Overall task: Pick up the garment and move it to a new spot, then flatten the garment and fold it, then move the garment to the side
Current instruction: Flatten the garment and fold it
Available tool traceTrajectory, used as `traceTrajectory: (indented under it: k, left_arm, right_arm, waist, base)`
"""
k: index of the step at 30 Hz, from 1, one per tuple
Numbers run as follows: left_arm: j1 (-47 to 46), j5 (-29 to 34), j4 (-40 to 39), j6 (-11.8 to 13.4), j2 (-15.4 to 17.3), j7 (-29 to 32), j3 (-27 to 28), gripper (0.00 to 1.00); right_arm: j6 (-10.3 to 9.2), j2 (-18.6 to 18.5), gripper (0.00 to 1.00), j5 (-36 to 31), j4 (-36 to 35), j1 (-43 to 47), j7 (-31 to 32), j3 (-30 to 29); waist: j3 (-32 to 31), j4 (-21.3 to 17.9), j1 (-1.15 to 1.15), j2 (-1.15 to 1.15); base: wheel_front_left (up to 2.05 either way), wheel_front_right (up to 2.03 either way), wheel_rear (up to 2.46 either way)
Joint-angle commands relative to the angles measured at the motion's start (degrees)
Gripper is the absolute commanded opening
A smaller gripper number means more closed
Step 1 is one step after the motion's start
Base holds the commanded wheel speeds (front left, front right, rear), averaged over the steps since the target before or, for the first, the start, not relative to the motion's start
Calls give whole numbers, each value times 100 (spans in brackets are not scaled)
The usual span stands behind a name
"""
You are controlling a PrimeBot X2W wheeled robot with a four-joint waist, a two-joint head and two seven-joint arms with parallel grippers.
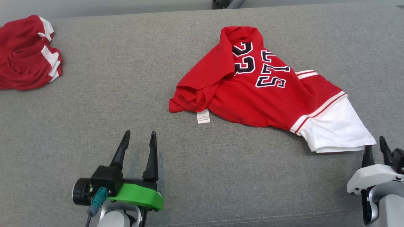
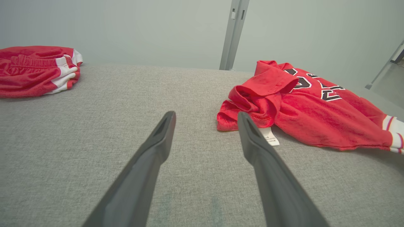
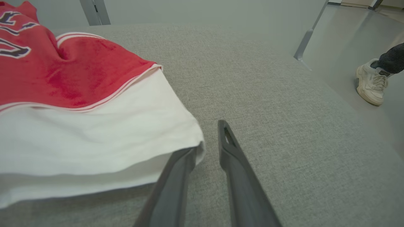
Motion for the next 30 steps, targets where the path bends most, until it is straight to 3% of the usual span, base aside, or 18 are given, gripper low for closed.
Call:
traceTrajectory:
  k: [1,11,18,23,30]
  left_arm:
    - [-24,25,6,-16,14,3,25,100]
    - [117,-2,11,-1,14,3,57,100]
    - [150,-57,29,-9,14,3,-50,100]
    - [117,-73,75,-20,14,3,-189,100]
    - [-455,254,450,-270,14,3,-610,100]
  right_arm:
    - [-10,-22,100,8,-71,135,-22,-50]
    - [-10,-22,100,-59,-784,411,-20,-394]
    - [-10,-18,100,221,-1521,486,-20,161]
    - [-10,-25,100,454,-1600,499,46,709]
    - [-10,-23,100,588,-1456,411,61,1119]
  waist:
    - [-4,-44,0,0]
    - [-160,-186,0,0]
    - [-295,-153,0,0]
    - [-346,-33,0,0]
    - [-236,-159,0,0]
  base:
    - [0,0,0]
    - [0,0,0]
    - [0,0,0]
    - [0,0,0]
    - [0,0,0]
